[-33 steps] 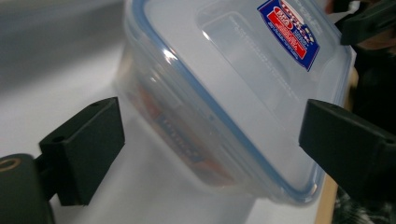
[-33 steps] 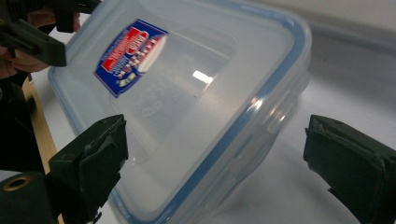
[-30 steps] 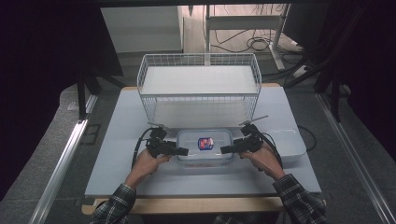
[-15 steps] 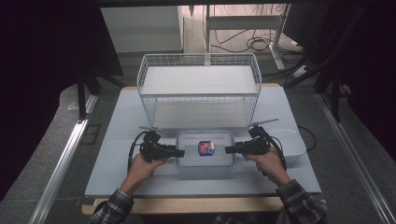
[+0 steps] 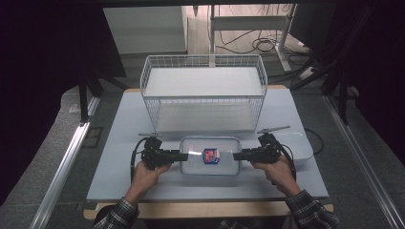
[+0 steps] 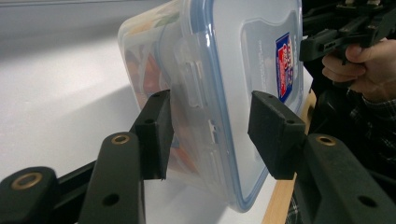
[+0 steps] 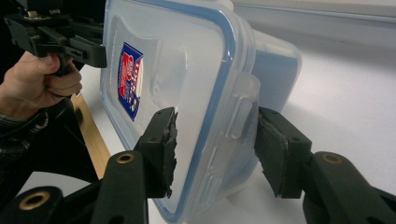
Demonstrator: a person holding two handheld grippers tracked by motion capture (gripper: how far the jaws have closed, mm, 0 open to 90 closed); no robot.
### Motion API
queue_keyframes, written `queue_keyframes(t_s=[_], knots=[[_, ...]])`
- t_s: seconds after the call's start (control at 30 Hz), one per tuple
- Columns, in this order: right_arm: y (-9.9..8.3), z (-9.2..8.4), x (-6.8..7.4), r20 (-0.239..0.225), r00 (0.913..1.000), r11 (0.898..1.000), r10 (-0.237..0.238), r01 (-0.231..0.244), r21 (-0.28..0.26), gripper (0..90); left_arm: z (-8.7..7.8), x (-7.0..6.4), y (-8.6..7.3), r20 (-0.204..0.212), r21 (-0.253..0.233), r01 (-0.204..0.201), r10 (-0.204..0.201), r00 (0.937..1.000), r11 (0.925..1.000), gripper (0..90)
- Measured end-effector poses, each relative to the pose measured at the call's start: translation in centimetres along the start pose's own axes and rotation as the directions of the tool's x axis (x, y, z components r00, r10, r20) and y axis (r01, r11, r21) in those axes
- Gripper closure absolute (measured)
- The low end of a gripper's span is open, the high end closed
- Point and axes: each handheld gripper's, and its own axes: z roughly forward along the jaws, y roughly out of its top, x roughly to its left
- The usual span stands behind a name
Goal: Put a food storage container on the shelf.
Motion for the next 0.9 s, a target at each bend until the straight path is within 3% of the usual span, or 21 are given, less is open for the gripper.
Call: queue_keyframes(t_s=[0.13, 0.23, 0.37, 0.6, 0.9], knots=[[0.0, -0.1, 0.5, 0.028, 0.9995, 1.000, -0.016, 0.017, -0.018, 51.8, -0.1, -0.2, 0.1, -0.016, -0.013, -0.012, 0.012, 0.9998, 0.9998, 52.4], [0.2, -0.2, 1.0, 0.062, 0.9959, 0.997, -0.065, 0.067, -0.028, 52.1, -0.2, -0.3, 0.2, -0.035, -0.023, -0.023, 0.022, 0.9991, 0.9995, 52.9], [0.3, 0.0, 0.9, 0.060, 0.9948, 0.995, -0.082, 0.085, -0.043, 52.1, -0.4, -0.3, 0.3, -0.043, -0.036, -0.029, 0.027, 0.9987, 0.9990, 52.9], [1.6, -0.6, 1.8, 0.075, 0.9879, 0.986, -0.135, 0.142, -0.089, 52.1, -1.5, -1.0, 1.4, -0.061, -0.091, -0.079, 0.073, 0.9954, 0.9927, 52.8], [3.1, -0.9, 2.2, 0.069, 0.9847, 0.980, -0.160, 0.167, -0.107, 52.1, -2.5, -1.6, 2.8, -0.085, -0.108, -0.104, 0.095, 0.9918, 0.9887, 52.7]])
